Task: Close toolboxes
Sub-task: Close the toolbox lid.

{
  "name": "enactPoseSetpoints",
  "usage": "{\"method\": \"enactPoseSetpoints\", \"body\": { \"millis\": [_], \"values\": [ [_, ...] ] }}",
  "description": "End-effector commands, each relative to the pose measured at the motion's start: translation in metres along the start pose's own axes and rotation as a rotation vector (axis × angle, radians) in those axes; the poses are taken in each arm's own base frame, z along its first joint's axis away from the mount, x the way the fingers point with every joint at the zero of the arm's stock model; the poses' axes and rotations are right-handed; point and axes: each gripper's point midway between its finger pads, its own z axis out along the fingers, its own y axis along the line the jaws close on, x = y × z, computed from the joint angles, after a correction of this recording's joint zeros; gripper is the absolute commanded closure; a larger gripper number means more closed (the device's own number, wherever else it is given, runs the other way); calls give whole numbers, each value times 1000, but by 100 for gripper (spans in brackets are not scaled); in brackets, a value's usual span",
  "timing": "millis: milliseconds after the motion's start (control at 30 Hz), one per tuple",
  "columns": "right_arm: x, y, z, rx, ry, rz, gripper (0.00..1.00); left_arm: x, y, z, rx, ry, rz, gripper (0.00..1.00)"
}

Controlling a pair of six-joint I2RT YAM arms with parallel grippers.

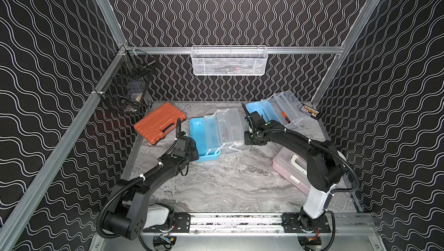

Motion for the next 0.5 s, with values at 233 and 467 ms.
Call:
{"method": "enactPoseSetpoints", "body": {
  "millis": [233,467],
  "values": [
    [-19,15,-20,-27,-83,-38,100,20,-10,0,24,90,54,82],
    [-28,36,-43,12,-145,-130,100,21,-17,3,26,91,75,82]
  ]
}}
